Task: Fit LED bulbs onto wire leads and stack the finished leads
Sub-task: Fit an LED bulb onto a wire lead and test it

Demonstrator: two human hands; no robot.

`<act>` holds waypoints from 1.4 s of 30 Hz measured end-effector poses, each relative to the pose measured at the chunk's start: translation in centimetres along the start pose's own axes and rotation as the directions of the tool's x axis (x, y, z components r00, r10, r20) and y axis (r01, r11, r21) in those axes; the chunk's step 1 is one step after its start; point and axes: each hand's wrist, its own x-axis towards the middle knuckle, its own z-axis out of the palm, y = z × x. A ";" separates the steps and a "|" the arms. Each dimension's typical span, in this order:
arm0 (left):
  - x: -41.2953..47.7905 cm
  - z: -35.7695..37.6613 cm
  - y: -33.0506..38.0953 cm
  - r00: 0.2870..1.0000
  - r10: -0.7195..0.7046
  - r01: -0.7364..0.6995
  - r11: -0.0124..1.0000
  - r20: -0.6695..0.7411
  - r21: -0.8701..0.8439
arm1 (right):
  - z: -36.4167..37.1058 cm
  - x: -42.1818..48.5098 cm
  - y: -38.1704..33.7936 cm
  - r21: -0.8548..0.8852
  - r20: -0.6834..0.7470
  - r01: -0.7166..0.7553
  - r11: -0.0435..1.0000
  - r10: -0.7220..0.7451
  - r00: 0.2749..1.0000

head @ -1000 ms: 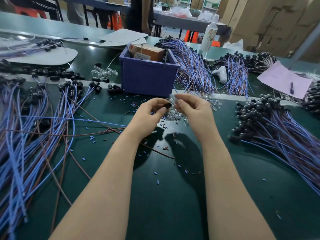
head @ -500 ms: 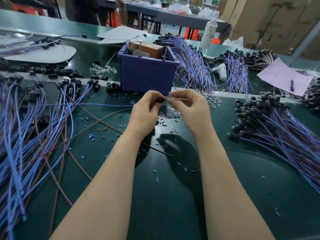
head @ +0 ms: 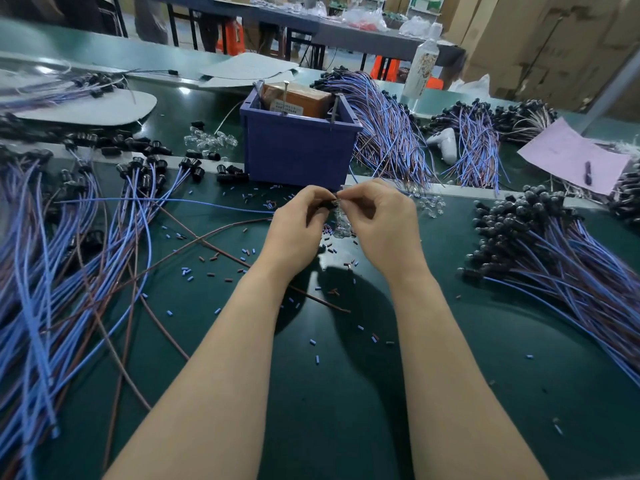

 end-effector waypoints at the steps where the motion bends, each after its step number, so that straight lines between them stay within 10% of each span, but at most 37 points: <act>1: -0.1 0.0 0.0 1.000 0.004 -0.004 1.000 0.001 0.021 | 0.0 0.0 0.0 -0.014 0.004 -0.001 1.000 0.001 1.000; 12: -0.4 -0.2 0.7 1.000 -0.001 0.009 0.957 -0.026 0.290 | -0.8 0.2 0.9 -0.015 0.051 -0.125 0.992 0.125 0.991; 42: -0.3 -0.4 0.3 0.989 -0.091 0.079 0.991 0.113 0.106 | -0.1 -0.1 2.0 0.261 0.193 -0.370 0.892 0.327 0.925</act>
